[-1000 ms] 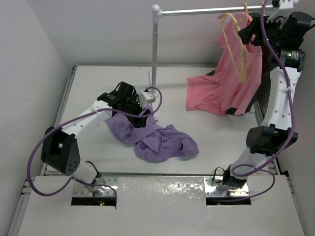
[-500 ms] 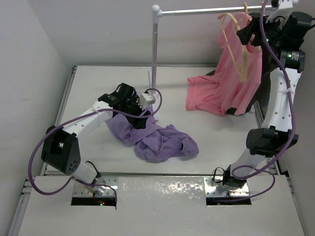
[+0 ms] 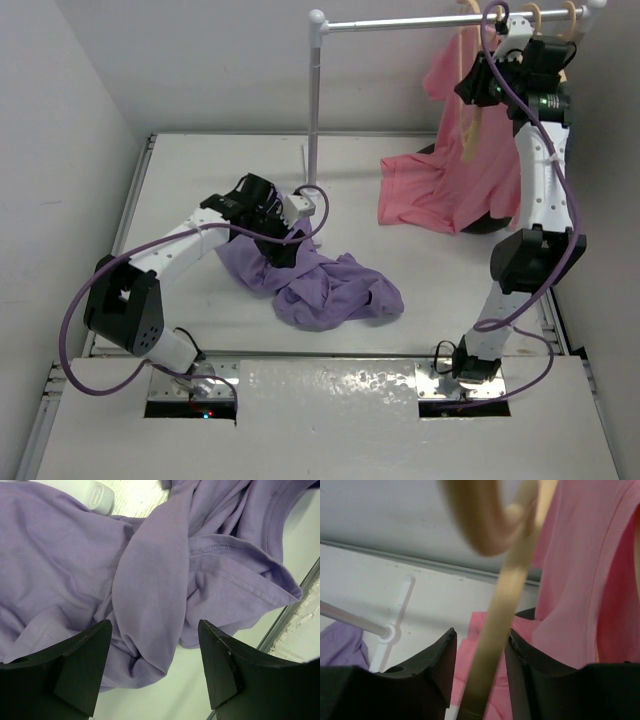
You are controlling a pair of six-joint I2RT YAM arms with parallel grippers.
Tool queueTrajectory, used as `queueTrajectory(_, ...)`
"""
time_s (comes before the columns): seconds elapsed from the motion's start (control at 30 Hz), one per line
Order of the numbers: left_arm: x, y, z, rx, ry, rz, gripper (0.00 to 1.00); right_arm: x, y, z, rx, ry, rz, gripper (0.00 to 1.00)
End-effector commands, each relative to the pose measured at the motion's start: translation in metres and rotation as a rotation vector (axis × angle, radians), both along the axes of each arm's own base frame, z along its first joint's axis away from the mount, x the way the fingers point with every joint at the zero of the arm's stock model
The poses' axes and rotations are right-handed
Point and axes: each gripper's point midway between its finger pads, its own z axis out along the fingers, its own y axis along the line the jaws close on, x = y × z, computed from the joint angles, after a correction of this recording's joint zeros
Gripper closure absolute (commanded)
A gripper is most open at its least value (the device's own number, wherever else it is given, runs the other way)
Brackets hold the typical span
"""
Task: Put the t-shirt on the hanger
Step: Pick up the hanger from the clothesline.
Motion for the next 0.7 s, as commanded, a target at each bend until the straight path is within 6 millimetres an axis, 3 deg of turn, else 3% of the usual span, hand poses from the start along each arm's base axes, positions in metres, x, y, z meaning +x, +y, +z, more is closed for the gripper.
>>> queueTrajectory(0.0, -0.001, -0.004, 0.008, -0.039, -0.023, -0.006, 0.33, -0.002, -0.004, 0.034, -0.072, -0.095, -0.036, 0.69)
queueTrajectory(0.13, -0.002, -0.002, 0.006, -0.035, -0.022, -0.004, 0.33, -0.01, 0.005, 0.048, -0.107, -0.14, -0.039, 0.94)
queueTrajectory(0.2, -0.002, -0.002, 0.006, -0.034, -0.025, -0.005, 0.33, -0.016, 0.01, 0.055, -0.137, -0.154, -0.045, 1.0)
queueTrajectory(0.5, 0.002, -0.003, 0.011, -0.033, -0.04, -0.01, 0.33, -0.059, 0.033, 0.103, -0.12, -0.261, 0.012, 1.0)
queueTrajectory(0.67, 0.014, -0.01, 0.026, -0.046, -0.081, -0.027, 0.33, -0.087, 0.057, 0.075, -0.108, -0.183, 0.112, 1.0)
